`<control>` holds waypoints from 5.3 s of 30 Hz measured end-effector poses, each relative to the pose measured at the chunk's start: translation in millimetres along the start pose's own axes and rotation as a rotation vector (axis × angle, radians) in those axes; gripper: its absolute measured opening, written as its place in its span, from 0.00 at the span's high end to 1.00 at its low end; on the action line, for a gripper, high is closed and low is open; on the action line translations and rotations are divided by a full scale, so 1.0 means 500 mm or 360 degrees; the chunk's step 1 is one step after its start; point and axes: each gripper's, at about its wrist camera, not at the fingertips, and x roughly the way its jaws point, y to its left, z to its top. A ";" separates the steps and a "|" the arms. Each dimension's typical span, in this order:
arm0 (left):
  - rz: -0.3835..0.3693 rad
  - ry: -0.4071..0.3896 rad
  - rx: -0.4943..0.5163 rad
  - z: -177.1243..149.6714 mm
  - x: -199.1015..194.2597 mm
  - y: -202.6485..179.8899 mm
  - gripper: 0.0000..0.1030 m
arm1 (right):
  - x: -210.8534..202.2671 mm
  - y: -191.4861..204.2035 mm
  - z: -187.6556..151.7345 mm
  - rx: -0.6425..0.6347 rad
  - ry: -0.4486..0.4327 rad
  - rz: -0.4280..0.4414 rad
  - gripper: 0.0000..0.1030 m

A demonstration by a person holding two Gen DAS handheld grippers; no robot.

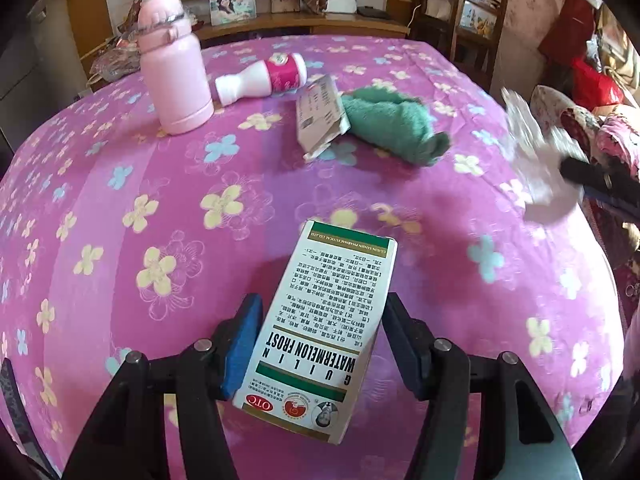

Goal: Collect trash
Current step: 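Grasp the white Watermelon Frost box with the left gripper while the right grasps the tissue ball, then lift the box and tissue ball off the table with both grippers, then carry the box and tissue ball over the white bin with both grippers, then open both grippers to drop the box and tissue ball into the bin, then move both open grippers back over the table toward the remaining trash, then grasp the white medicine box with the left gripper while the right grasps the green towel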

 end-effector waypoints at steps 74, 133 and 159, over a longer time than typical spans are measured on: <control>-0.0571 -0.0010 0.0651 0.008 -0.042 -0.773 0.39 | -0.496 -0.509 -0.311 0.0734 -0.0291 -0.0664 0.68; -0.0385 -0.0080 0.0253 0.026 -0.031 -0.454 0.34 | -0.331 -0.307 -0.231 0.0495 -0.0101 -0.0529 0.36; -0.0035 -0.0016 -0.0421 0.281 0.142 0.060 0.32 | -0.004 -0.054 -0.025 0.0018 0.0139 -0.0201 0.36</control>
